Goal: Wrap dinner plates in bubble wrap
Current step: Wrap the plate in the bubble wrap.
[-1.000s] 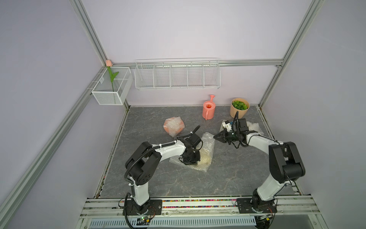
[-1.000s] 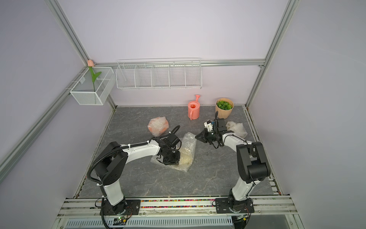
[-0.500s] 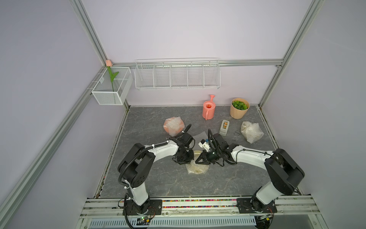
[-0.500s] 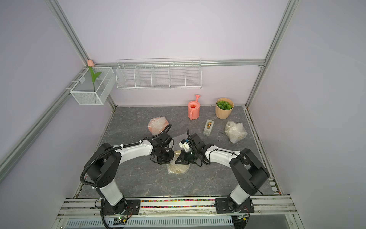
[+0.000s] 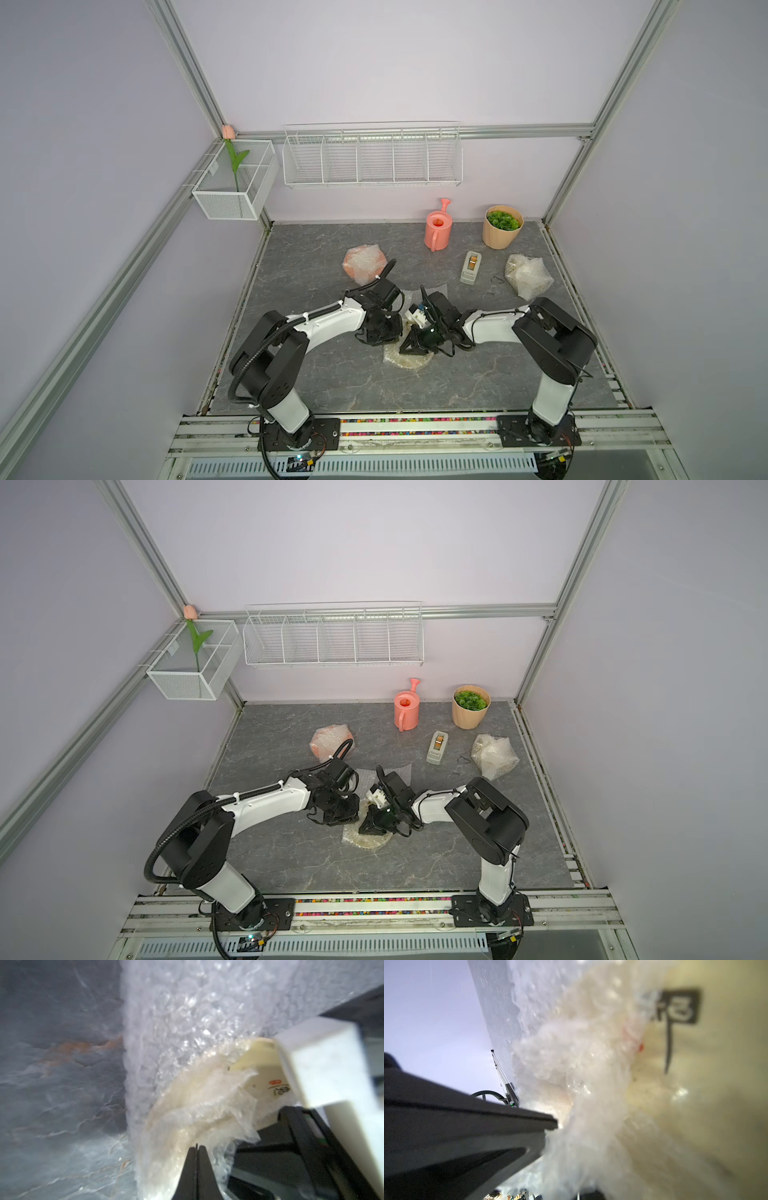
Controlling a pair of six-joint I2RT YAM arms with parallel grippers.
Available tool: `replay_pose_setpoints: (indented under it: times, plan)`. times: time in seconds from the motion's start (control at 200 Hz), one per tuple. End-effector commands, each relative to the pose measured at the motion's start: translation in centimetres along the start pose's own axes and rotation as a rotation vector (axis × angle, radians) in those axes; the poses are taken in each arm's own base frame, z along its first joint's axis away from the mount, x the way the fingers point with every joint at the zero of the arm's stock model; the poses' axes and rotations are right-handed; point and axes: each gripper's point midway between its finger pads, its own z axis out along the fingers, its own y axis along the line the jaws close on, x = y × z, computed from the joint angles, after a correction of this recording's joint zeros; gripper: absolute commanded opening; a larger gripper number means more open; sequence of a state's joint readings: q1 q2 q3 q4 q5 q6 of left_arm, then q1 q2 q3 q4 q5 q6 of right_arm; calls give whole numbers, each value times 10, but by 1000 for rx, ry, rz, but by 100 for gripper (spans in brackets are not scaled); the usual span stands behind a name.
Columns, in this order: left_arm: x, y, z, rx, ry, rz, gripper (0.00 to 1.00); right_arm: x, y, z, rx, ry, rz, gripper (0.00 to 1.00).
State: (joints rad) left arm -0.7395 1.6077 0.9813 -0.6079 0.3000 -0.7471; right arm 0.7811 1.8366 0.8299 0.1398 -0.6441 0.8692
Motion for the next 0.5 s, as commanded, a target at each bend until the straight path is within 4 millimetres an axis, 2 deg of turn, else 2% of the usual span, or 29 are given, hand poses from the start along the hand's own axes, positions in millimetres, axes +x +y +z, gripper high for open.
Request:
replay_pose_setpoints:
  times: [0.0, 0.075, 0.135, 0.205, 0.325, 0.42, 0.495]
  plan:
    - [4, -10, -14, 46, -6, 5, 3, 5, -21, 7, 51, -5, 52, 7]
    - [10, -16, -9, 82, 21, 13, 4, 5, -20, 6, 51, -5, 52, 7]
    - [14, -12, 1, 69, 50, 11, 4, 4, -18, 5, 51, -7, 52, 7]
    - [17, 4, 13, 6, 68, -5, 0, 4, -16, 4, 47, -9, 49, 7]
    - [18, 37, 23, -154, 72, -23, 0, 3, -7, -5, 42, -27, 39, 7]
    - [20, 50, 27, -214, 78, -19, 0, -1, 3, -20, 41, -50, 20, 15]
    - [22, 55, 28, -234, 83, -18, 0, -9, 7, -40, 60, -83, 4, 30]
